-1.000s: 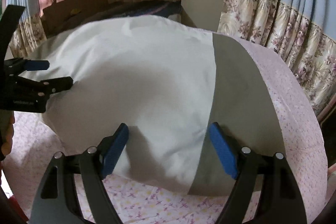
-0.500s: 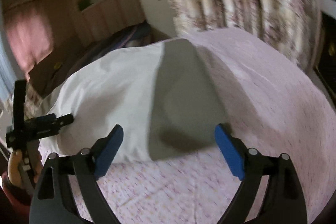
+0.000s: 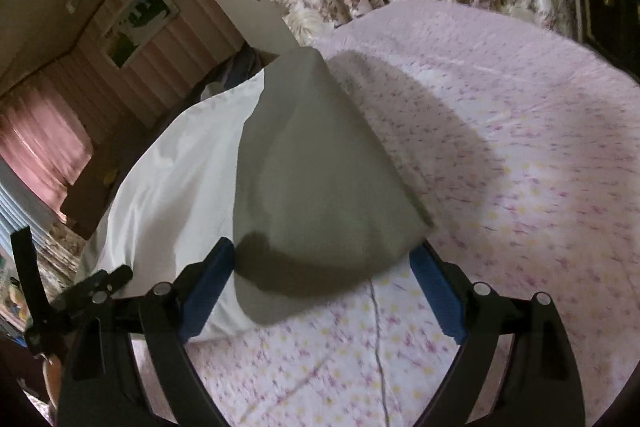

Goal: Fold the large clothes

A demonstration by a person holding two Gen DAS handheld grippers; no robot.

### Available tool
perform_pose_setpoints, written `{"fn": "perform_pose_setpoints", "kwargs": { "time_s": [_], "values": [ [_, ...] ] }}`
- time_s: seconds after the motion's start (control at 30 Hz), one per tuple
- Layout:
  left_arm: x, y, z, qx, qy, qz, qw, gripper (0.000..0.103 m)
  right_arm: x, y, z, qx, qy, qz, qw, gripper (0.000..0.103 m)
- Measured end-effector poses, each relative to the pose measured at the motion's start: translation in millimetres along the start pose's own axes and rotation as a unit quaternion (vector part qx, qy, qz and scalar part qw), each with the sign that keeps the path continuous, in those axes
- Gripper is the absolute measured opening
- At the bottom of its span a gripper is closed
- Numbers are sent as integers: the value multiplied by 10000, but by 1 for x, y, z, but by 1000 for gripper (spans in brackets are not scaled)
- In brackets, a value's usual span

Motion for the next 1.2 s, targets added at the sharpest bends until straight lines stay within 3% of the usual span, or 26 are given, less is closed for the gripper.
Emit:
{"fn": "perform_pose_setpoints", "kwargs": {
  "time_s": [0.33,0.63,0.8,0.97,1.2],
  "values": [
    [-1,6,2,-130,-8,42,9999,100,19,3,15,-360,276,164,9988,92],
    [-6,9,7,-170,51,66,9998,100,9,14,15,-77,62,173,9998,92],
    [-10,10,11,-147,79,67,9998,100,26,3,28,-289,126,156,9994,93],
    [-7,12,9,-167,28,62,9998,100,39,-2,45,-882,136,220,9958,93],
    [-7,12,10,-212,44,54,9998,100,35,-4,42,-762,26,122,9970,91]
  ]
}}
Point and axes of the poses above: each gripper's, at about its wrist camera, not at the fingertips, and x roughly the way its jaws point, z to its left, y to its underside, the point moved 2 cm from there along x, roughly the way its jaws point, and after that the axes turned 8 degrees about -z, right-handed, at the moved point
